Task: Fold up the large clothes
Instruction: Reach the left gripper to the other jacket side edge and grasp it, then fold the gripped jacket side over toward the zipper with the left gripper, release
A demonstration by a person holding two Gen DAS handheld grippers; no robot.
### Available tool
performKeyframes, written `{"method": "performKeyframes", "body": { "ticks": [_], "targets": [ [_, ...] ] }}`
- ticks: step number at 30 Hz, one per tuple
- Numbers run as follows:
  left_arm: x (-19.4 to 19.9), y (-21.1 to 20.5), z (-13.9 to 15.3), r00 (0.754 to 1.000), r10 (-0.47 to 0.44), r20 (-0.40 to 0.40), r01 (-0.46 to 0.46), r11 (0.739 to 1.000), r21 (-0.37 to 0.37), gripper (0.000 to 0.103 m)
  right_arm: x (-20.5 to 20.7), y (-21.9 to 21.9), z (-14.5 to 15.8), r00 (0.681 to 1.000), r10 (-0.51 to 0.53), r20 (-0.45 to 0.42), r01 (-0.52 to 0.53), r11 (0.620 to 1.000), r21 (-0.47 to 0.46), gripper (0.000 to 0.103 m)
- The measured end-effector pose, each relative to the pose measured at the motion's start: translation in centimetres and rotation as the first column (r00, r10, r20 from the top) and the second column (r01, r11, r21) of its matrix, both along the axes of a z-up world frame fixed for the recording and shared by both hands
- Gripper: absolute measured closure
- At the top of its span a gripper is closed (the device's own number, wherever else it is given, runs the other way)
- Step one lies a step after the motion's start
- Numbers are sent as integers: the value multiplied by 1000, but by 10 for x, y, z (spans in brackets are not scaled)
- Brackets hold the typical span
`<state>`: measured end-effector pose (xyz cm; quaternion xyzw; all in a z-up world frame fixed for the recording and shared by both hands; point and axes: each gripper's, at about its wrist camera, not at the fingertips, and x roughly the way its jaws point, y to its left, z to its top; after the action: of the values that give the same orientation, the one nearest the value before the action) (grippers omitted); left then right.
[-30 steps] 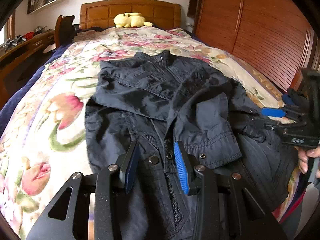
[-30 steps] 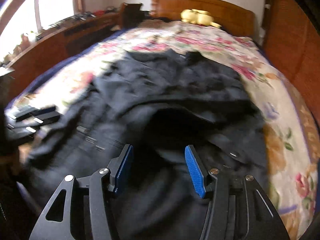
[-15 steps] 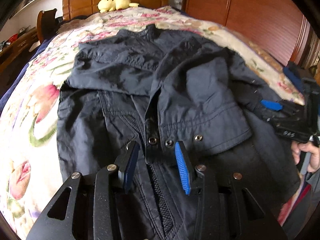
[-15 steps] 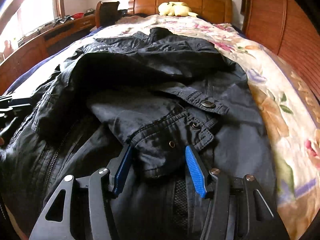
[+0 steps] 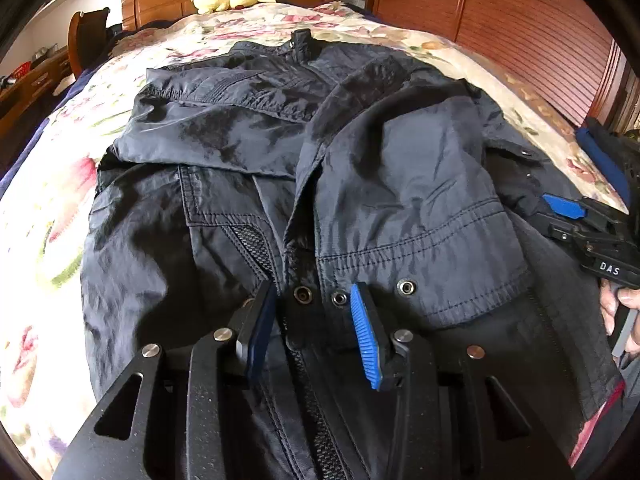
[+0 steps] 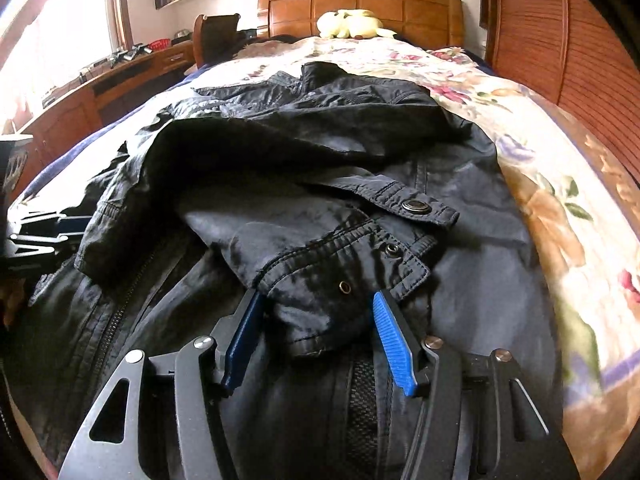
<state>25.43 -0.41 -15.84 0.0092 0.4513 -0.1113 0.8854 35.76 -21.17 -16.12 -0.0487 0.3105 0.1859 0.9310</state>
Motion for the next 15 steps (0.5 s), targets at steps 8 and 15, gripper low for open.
{"method": "performKeyframes", "body": {
  "ticks": [8, 15],
  "targets": [
    [-1, -3, 13, 996, -88, -23, 89, 996, 10, 97, 0, -3, 0, 1000, 6, -8, -6, 1000, 27, 43],
    [13, 21, 57, 997, -29, 72, 22, 994, 105, 97, 2, -5, 0, 1000, 10, -12, -10, 999, 35, 41]
  ]
}}
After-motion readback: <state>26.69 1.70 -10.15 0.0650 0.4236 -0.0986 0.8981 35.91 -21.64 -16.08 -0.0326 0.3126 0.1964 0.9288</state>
